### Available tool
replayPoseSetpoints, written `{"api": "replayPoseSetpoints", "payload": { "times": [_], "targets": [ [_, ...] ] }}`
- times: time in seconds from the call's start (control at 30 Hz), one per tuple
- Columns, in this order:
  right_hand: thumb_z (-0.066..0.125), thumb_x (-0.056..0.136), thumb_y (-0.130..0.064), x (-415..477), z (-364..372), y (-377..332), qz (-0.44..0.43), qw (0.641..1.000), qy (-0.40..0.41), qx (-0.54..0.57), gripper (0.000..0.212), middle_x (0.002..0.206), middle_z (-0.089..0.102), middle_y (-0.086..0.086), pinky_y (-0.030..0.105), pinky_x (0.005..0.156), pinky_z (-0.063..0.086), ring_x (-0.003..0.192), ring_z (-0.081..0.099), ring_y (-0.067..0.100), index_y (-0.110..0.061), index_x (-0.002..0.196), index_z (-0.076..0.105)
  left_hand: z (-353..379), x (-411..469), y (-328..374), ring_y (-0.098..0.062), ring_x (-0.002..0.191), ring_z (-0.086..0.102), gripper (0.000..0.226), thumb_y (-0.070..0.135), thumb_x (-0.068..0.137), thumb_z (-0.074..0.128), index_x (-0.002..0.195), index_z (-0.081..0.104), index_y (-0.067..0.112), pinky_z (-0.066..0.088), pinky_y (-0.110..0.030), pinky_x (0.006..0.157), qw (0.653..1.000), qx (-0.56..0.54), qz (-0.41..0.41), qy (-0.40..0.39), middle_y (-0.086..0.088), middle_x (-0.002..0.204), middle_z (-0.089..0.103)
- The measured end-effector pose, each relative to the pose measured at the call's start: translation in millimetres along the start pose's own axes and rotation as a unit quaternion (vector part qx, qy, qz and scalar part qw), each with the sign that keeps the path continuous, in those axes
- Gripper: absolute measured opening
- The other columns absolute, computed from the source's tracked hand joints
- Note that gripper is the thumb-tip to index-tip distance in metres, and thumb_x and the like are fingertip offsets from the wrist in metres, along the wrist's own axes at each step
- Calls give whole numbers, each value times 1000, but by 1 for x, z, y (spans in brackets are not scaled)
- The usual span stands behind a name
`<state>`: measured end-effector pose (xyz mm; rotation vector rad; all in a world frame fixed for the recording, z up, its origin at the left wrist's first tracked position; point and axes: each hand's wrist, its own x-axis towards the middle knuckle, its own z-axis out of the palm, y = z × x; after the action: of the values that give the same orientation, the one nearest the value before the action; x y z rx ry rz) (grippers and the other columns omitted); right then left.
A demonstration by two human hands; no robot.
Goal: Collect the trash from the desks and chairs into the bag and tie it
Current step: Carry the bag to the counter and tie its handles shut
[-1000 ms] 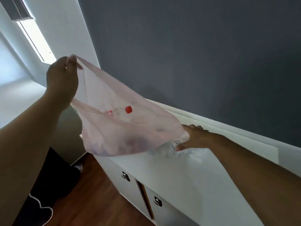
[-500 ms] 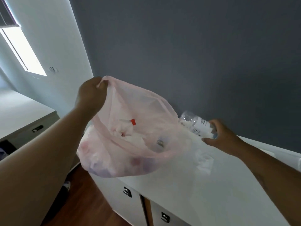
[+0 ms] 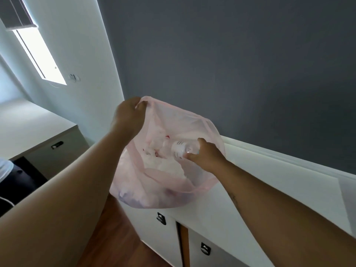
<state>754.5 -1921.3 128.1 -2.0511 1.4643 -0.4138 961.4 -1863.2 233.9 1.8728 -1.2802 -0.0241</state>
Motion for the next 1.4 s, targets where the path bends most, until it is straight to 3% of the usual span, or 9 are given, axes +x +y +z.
{"api": "replayPoseSetpoints", "payload": {
  "times": [0.17, 0.27, 0.43, 0.53, 0.63, 0.9, 1.03, 1.13, 1.4],
  "targets": [
    [49, 94, -45, -5, -24, 45, -61, 970, 234, -22, 30, 91, 62, -2, 28, 62, 44, 78, 59, 21, -18, 108, 55, 16, -2, 4, -26, 88, 53, 30, 30, 101, 40, 100, 67, 18, 37, -30, 76, 1000, -3, -15, 9, -2, 91, 61],
    [50, 92, -43, -22, -29, 114, 5, 951, 306, -44, 31, 107, 59, 2, 31, 66, 44, 93, 56, 23, -20, 112, 51, 35, -3, 9, -27, 88, 54, 33, 32, 100, 40, 100, 68, 14, 39, -32, 76, 1000, -6, -22, 3, -7, 93, 64],
    [43, 74, -82, -35, -4, 205, 96, 975, -14, -198, 91, 162, -2, 1, 53, 116, 11, 146, 2, 39, -48, 149, 4, 67, -12, 4, -28, 85, 51, 40, 33, 102, 37, 99, 66, 6, 39, -35, 76, 999, 53, -11, -8, -10, 92, 64],
    [32, 80, -80, -30, 12, 221, 64, 970, -39, -233, 77, 162, 6, 3, 56, 115, 3, 145, 3, 42, -47, 148, 16, 77, -20, 0, -37, 82, 55, 45, 35, 103, 35, 89, 62, 2, 44, -42, 76, 997, 79, -13, -22, -16, 84, 65],
    [30, 91, -46, -27, 25, 224, -6, 966, 92, -241, 46, 113, 59, 13, 49, 87, 43, 104, 55, 43, -18, 108, 62, 81, -28, -1, -38, 77, 55, 47, 37, 103, 35, 82, 57, 1, 43, -41, 71, 995, 95, -25, -26, -17, 75, 61],
    [29, 101, -39, -3, 2, 138, -139, 973, 178, -48, 31, 64, 53, 1, 25, 47, 31, 55, 52, 24, -15, 83, 39, 70, -36, 4, -33, 84, 55, 43, 35, 102, 37, 98, 63, 1, 45, -40, 78, 992, 100, -72, 7, -16, 90, 64],
    [38, 100, -43, 10, 4, 45, -279, 953, 87, 79, 30, 92, 59, 2, 35, 72, 50, 81, 54, 19, -16, 93, 50, 63, -37, 10, -33, 88, 59, 41, 38, 101, 37, 96, 63, 6, 49, -42, 82, 992, 102, -75, 13, -12, 91, 66],
    [35, 90, -66, 23, 9, 17, -316, 948, -24, 4, 55, 139, 47, -3, 40, 106, 35, 124, 42, 18, -34, 133, 45, 58, -35, 13, -29, 87, 59, 38, 39, 100, 37, 93, 62, 11, 49, -40, 81, 990, 120, -69, 11, -4, 90, 65],
    [40, 94, -48, 71, -12, 124, -142, 948, 276, 64, 52, 138, 46, 13, 48, 102, 37, 127, 40, 34, -23, 140, 43, 59, -38, 6, -32, 88, 60, 40, 37, 101, 37, 100, 64, 7, 50, -45, 83, 987, 136, -81, 17, -10, 94, 67]
  ]
}}
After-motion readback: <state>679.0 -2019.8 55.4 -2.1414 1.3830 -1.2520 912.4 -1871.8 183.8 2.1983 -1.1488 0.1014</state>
